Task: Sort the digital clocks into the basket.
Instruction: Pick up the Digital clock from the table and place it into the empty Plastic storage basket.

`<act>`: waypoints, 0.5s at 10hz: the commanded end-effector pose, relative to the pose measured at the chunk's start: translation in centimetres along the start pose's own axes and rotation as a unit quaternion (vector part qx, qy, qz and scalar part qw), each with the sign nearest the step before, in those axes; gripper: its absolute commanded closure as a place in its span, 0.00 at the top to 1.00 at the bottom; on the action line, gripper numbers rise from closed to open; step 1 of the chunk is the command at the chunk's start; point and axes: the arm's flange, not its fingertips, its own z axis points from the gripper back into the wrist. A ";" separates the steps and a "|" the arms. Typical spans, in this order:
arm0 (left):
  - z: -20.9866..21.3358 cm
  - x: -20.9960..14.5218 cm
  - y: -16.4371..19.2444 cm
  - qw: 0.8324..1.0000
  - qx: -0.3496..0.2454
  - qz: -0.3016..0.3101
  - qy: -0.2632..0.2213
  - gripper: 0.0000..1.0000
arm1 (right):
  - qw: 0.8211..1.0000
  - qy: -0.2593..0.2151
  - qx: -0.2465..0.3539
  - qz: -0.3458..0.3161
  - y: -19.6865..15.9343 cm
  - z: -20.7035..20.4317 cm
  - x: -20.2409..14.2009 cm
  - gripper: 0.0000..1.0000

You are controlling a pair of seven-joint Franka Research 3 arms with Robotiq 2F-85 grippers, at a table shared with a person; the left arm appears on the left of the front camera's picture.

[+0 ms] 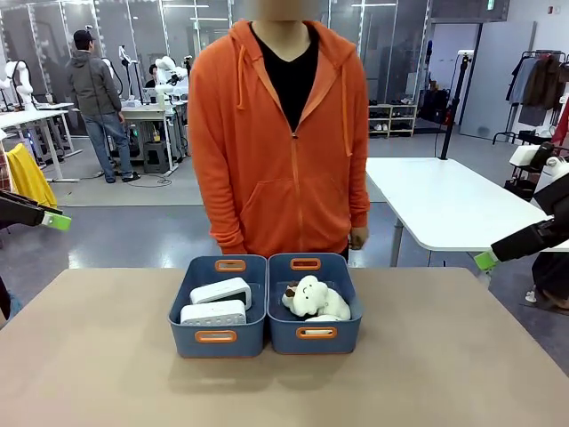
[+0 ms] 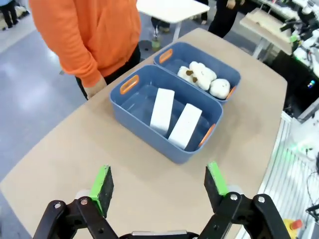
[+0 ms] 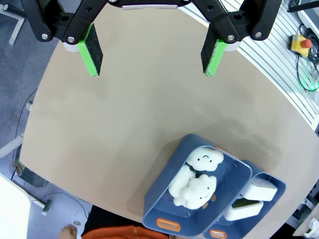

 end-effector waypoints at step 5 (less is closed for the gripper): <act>-0.1 -0.6 1.1 1.000 -0.009 0.015 -0.010 0.93 | 1.000 -0.006 -0.001 0.008 -0.2 -0.2 0.2 1.00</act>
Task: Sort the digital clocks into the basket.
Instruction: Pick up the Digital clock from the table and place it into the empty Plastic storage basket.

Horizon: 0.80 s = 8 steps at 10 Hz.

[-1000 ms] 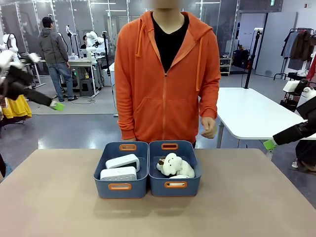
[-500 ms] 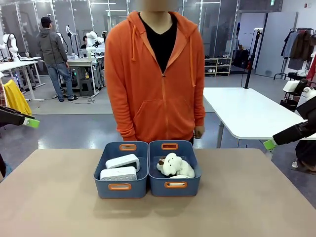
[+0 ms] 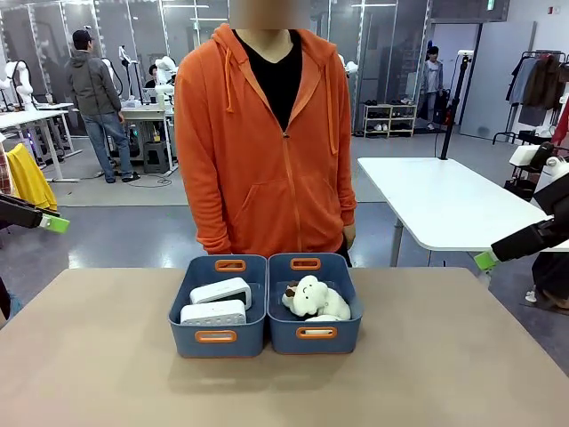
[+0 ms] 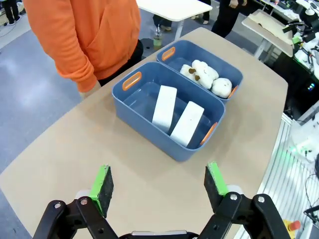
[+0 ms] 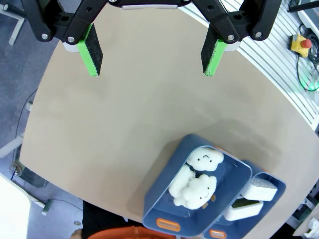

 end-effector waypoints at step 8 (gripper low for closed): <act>-0.1 0.3 0.1 1.000 -0.008 -0.002 -0.010 0.93 | 1.000 -0.006 -0.001 0.008 -0.2 -0.2 0.2 1.00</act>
